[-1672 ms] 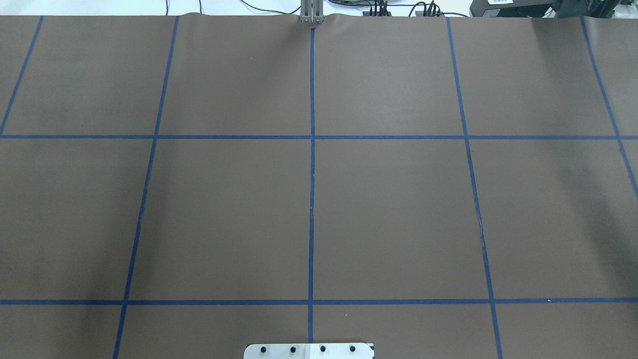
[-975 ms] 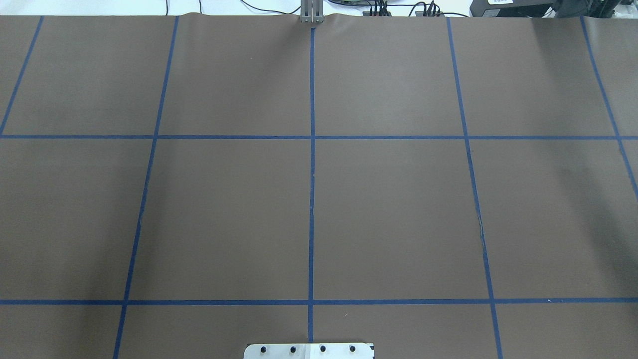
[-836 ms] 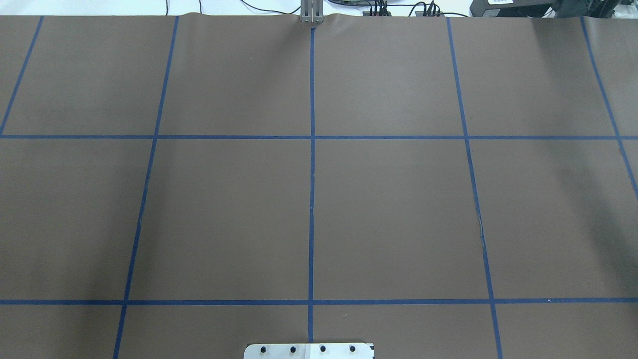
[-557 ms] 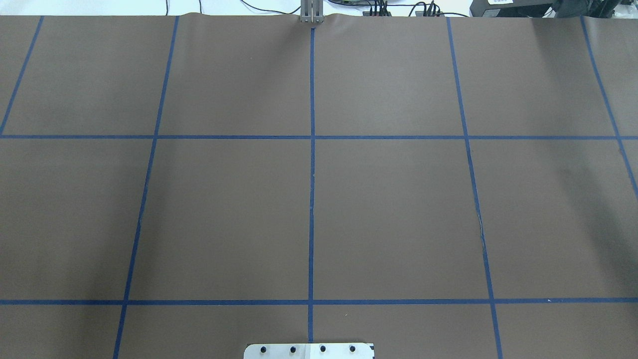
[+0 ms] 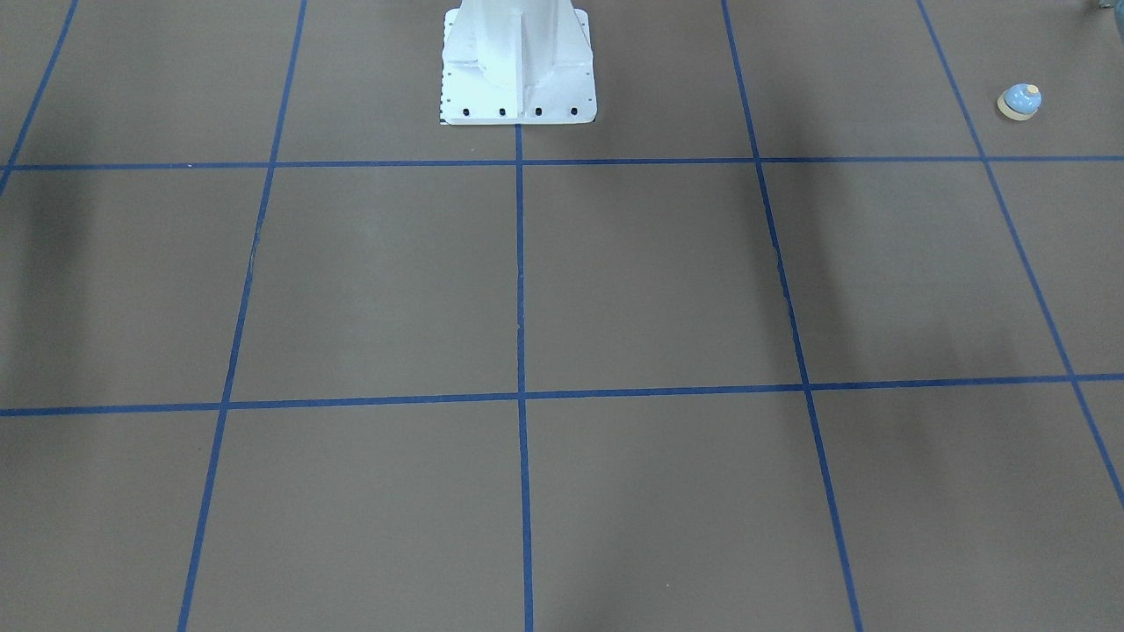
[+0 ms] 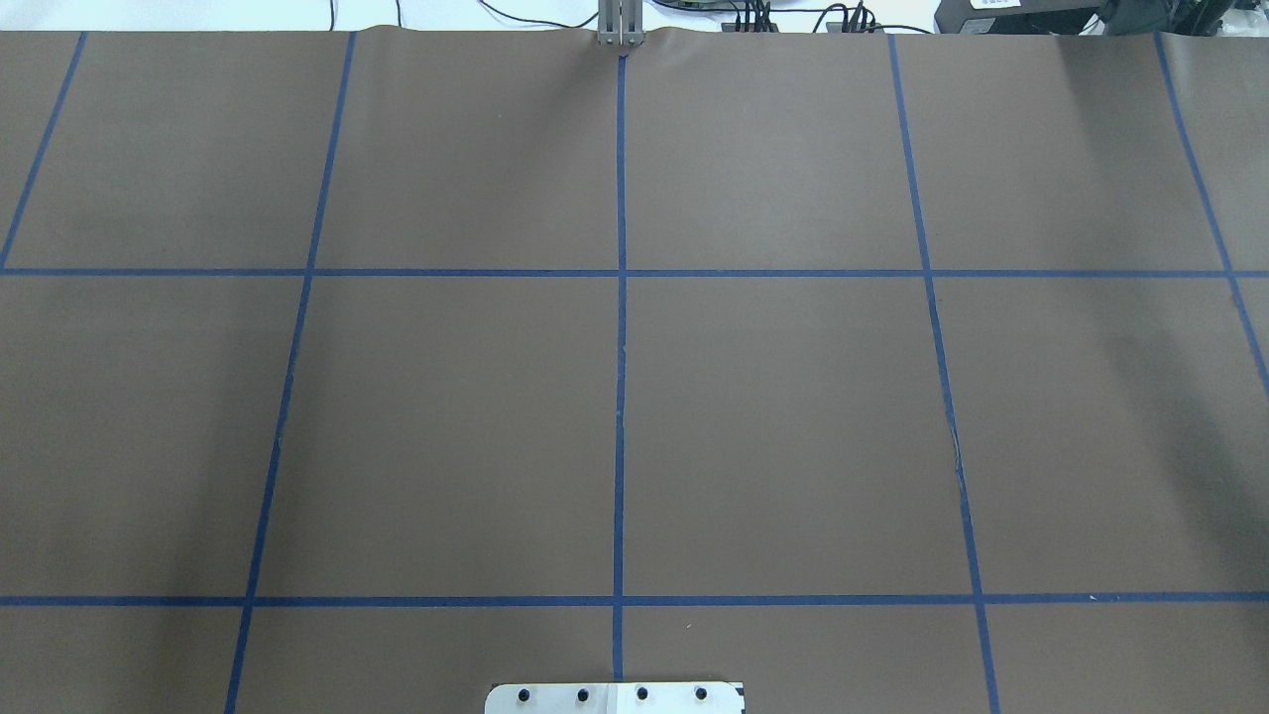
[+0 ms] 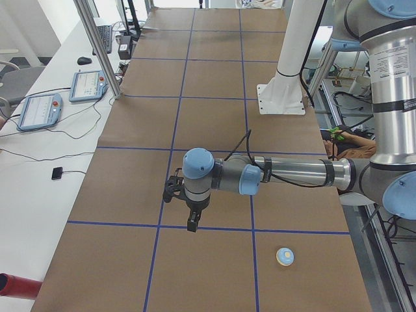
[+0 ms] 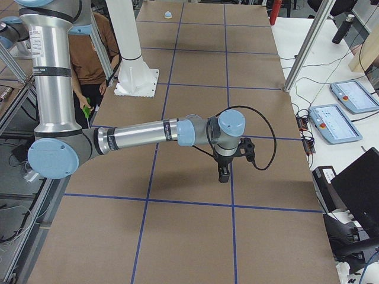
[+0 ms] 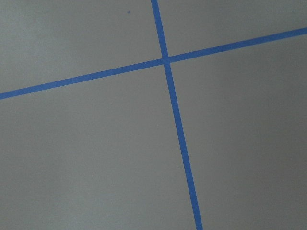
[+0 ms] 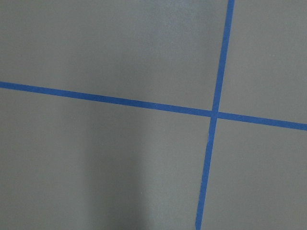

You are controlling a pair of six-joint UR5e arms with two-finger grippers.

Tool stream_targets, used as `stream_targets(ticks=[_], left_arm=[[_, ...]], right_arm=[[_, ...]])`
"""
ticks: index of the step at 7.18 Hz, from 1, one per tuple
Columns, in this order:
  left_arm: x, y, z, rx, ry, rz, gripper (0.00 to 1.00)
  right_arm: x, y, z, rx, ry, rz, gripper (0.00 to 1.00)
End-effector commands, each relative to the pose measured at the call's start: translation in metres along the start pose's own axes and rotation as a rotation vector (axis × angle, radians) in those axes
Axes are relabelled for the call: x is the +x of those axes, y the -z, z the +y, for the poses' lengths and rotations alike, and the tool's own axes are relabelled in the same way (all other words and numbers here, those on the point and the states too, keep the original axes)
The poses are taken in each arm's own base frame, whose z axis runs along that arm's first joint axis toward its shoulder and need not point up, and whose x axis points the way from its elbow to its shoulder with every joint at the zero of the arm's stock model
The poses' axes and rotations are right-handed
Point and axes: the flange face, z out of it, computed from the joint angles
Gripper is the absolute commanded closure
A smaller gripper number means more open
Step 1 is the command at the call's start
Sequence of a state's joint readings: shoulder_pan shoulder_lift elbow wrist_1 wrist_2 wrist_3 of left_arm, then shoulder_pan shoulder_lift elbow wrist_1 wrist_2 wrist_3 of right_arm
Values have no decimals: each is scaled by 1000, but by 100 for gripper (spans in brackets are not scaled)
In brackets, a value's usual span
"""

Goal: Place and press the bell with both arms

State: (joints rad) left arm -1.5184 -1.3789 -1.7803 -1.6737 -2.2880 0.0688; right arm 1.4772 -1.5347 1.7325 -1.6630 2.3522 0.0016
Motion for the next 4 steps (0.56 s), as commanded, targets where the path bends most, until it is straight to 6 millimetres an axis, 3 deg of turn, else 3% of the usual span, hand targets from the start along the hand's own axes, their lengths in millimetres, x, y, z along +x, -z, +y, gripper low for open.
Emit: stream_targets(ticks=[1, 3, 4], left_arm=[[0, -1, 0, 3, -12, -2, 1], [-17, -20, 10, -38, 24, 0, 1], [-26, -34, 31, -75, 61, 5, 0]], right_arm=[[-2, 2, -1, 5, 6, 1, 0], [-1, 0, -2, 16, 22, 2, 0], [-1, 1, -4, 23, 28, 8, 0]])
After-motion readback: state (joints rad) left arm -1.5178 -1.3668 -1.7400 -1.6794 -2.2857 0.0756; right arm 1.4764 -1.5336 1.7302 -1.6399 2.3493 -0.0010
